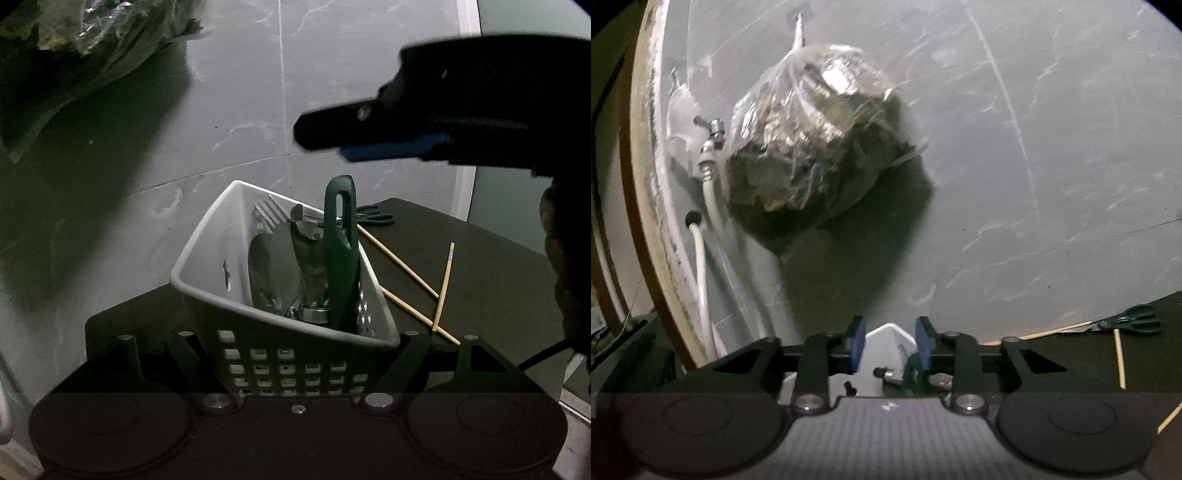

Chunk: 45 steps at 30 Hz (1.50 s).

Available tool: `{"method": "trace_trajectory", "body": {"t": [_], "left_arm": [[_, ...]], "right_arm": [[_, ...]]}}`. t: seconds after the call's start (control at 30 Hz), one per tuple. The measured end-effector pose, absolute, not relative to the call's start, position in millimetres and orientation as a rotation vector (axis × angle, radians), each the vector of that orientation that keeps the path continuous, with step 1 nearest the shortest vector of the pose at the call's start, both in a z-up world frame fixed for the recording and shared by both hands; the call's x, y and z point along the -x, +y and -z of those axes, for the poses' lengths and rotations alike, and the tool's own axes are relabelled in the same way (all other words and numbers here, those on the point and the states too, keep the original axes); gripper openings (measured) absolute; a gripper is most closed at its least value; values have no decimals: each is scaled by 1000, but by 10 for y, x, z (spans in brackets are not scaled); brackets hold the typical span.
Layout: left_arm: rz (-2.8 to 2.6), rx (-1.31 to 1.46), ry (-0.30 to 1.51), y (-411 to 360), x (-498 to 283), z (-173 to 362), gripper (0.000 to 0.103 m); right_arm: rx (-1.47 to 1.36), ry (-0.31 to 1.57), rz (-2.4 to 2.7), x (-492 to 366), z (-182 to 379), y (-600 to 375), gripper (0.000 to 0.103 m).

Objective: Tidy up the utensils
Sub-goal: 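Open the right tool and withdraw it from the holder, then swing the right tool around and back toward the table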

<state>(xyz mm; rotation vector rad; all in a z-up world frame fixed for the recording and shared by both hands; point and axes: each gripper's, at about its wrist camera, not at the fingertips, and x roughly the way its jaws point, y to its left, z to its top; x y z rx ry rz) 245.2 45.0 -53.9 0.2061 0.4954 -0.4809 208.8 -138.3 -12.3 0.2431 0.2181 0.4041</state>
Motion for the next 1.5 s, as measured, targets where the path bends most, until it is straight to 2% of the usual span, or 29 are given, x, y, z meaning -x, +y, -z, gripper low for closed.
{"method": "trace_trajectory", "body": {"t": [0.1,0.17,0.27,0.37,0.53,0.67,0.9,1.23,1.5], "left_arm": [[492,-206,494,462,-2487,539,77],[498,-204,494,474,-2507,542,77],[508,-194,497,495,-2538,549,77],[516,-183,504,521,-2575,560,78],[536,-184,508,553,-2600,573,78],[550,-198,511,553,-2629,571,78],[565,-211,512,539,-2688,556,78],[583,-210,504,587,-2685,579,78],[592,-204,501,606,-2690,590,78]], "right_arm": [[-262,199,-370,-2047,43,-1465,57],[-277,210,-364,-2032,-12,-1541,72],[-269,251,-326,-2029,-107,-1626,86],[-230,296,-202,-2019,-203,-1682,93],[-250,389,-49,-2045,-214,-1825,98],[-286,474,56,-2067,-133,-1944,99],[-361,499,92,-1994,-19,-2085,103],[-504,413,-4,-1928,-73,-2139,103],[-676,142,-86,-1685,-395,-2282,103]]}}
